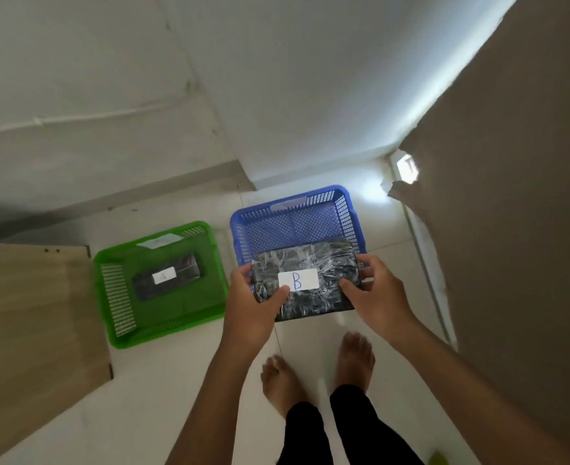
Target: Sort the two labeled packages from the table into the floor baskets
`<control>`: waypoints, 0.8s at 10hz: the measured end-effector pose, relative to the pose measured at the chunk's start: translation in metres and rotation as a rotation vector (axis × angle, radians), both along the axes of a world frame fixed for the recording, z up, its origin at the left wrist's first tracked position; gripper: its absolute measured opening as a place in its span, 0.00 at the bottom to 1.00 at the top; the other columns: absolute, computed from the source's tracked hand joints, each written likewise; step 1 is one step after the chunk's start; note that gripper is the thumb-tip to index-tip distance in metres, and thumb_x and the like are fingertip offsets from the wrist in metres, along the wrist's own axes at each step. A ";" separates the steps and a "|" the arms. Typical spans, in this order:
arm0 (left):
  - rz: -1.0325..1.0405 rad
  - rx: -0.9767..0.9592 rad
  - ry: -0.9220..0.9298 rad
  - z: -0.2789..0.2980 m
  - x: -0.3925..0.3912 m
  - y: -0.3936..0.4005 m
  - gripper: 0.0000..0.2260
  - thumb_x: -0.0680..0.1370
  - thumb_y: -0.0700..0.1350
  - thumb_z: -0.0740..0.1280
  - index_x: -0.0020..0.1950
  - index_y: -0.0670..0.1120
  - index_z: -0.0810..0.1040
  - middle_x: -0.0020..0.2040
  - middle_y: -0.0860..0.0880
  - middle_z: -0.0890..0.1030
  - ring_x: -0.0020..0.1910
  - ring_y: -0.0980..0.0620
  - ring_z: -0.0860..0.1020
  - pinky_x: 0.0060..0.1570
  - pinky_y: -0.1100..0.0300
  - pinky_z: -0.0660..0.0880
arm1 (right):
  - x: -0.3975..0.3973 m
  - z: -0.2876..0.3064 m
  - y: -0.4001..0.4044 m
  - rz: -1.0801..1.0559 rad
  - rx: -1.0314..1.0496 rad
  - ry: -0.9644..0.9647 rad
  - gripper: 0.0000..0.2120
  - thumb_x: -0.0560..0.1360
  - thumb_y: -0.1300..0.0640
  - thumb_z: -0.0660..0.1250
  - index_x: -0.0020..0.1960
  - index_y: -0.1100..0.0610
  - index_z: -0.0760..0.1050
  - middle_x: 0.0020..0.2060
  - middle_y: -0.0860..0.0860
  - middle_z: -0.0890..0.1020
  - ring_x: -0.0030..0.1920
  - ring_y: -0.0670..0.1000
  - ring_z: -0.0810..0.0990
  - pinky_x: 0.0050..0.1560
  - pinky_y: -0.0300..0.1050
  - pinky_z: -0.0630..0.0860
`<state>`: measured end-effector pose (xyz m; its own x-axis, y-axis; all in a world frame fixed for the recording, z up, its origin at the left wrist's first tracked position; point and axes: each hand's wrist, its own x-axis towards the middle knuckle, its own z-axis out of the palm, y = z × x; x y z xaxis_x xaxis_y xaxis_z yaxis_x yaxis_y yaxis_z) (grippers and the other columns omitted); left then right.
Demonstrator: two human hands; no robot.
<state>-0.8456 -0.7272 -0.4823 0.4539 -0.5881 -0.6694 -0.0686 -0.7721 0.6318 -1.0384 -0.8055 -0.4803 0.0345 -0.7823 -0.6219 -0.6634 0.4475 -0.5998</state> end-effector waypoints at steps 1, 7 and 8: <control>-0.020 -0.022 -0.030 -0.092 0.002 -0.005 0.26 0.73 0.46 0.77 0.66 0.50 0.68 0.58 0.53 0.77 0.54 0.55 0.78 0.53 0.60 0.73 | 0.007 -0.096 -0.008 -0.026 0.033 -0.044 0.23 0.73 0.60 0.73 0.65 0.51 0.73 0.44 0.41 0.79 0.39 0.34 0.76 0.32 0.20 0.70; -0.120 0.098 -0.119 -0.293 0.022 -0.055 0.33 0.80 0.51 0.68 0.81 0.48 0.57 0.74 0.48 0.71 0.54 0.54 0.77 0.49 0.61 0.71 | 0.030 -0.293 -0.074 0.140 0.136 -0.011 0.20 0.81 0.57 0.56 0.72 0.49 0.67 0.58 0.53 0.80 0.51 0.57 0.81 0.47 0.54 0.78; -0.177 0.177 -0.109 -0.275 0.023 -0.048 0.35 0.80 0.52 0.66 0.82 0.49 0.52 0.79 0.47 0.65 0.71 0.45 0.72 0.62 0.53 0.70 | 0.024 -0.268 -0.070 0.253 0.118 0.082 0.21 0.81 0.56 0.57 0.74 0.51 0.66 0.63 0.55 0.79 0.56 0.56 0.78 0.55 0.53 0.77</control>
